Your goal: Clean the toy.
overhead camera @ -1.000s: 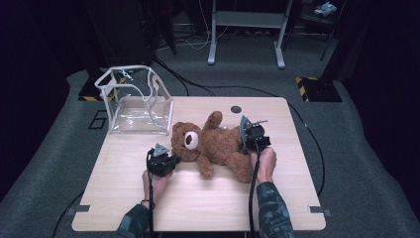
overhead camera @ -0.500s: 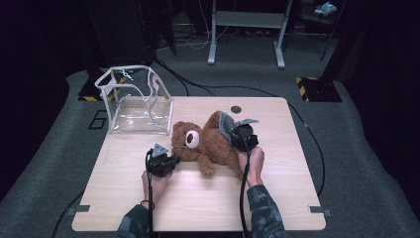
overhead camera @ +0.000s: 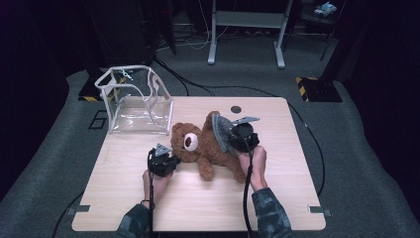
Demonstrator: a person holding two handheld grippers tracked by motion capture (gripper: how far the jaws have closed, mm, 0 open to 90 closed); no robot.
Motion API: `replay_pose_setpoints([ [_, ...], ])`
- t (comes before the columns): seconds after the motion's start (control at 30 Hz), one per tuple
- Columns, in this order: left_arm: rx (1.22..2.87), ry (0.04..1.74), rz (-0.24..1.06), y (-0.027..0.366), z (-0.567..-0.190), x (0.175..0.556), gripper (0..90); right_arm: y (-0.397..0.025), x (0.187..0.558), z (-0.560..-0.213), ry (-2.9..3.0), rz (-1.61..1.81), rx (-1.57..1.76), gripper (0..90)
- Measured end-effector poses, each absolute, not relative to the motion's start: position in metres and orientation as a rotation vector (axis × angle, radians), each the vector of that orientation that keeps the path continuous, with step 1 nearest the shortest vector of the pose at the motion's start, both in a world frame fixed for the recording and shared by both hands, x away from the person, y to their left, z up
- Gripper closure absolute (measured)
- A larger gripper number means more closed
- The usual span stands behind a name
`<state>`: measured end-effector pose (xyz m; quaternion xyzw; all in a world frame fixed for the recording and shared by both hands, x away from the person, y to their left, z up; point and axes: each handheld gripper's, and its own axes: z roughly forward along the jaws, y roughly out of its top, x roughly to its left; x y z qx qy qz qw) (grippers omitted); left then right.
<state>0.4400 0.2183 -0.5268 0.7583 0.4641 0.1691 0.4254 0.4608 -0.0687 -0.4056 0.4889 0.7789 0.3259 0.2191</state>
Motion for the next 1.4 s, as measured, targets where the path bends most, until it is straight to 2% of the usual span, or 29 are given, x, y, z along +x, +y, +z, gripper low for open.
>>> replay_pose_setpoints([
  [0.1, 1.856, 1.124, 0.411, 0.221, -0.526, 0.437, 80.7, -0.063, 0.466, -0.420, 2.154, 0.811, 1.328, 78.7],
  [0.23, 1.843, 1.046, 0.381, 0.223, -0.526, 0.431, 80.7, -0.087, 0.482, -0.439, 2.110, 0.716, 1.429, 78.7],
  [0.3, 1.836, 1.038, 0.369, 0.225, -0.525, 0.431, 80.7, -0.093, 0.482, -0.437, 2.103, 0.695, 1.435, 78.6],
  [0.5, 1.844, 1.004, 0.385, 0.225, -0.525, 0.429, 80.8, -0.060, 0.449, -0.401, 2.130, 0.841, 1.291, 78.7],
  [0.6, 1.829, 0.982, 0.404, 0.227, -0.524, 0.426, 80.8, -0.037, 0.455, -0.413, 2.184, 0.740, 1.244, 78.8],
  [0.73, 1.816, 0.944, 0.424, 0.225, -0.524, 0.424, 79.3, -0.041, 0.477, -0.429, 2.177, 0.731, 1.300, 79.2],
  [0.77, 1.823, 0.944, 0.428, 0.224, -0.524, 0.424, 75.9, -0.042, 0.480, -0.429, 2.180, 0.727, 1.296, 79.3],
  [0.83, 1.830, 0.957, 0.439, 0.223, -0.524, 0.424, 61.6, -0.039, 0.482, -0.430, 2.180, 0.701, 1.280, 79.3],
  [0.9, 1.834, 0.980, 0.453, 0.223, -0.524, 0.425, 51.5, -0.037, 0.483, -0.429, 2.181, 0.699, 1.282, 79.2],
  [0.97, 1.826, 1.006, 0.463, 0.222, -0.524, 0.425, 48.8, -0.037, 0.483, -0.426, 2.178, 0.703, 1.282, 79.1],
  [1.0, 1.824, 1.010, 0.467, 0.222, -0.524, 0.425, 50.5, -0.037, 0.481, -0.423, 2.166, 0.729, 1.286, 79.0],
  [1.13, 1.839, 1.014, 0.467, 0.220, -0.524, 0.427, 68.9, -0.026, 0.466, -0.408, 2.200, 0.838, 1.232, 78.9],
  [1.23, 1.850, 1.011, 0.478, 0.219, -0.524, 0.427, 78.3, -0.014, 0.468, -0.418, 2.266, 0.806, 1.156, 78.9],
  [1.4, 1.850, 1.019, 0.502, 0.218, -0.524, 0.427, 82.8, -0.024, 0.475, -0.425, 2.232, 0.781, 1.212, 79.2],
])
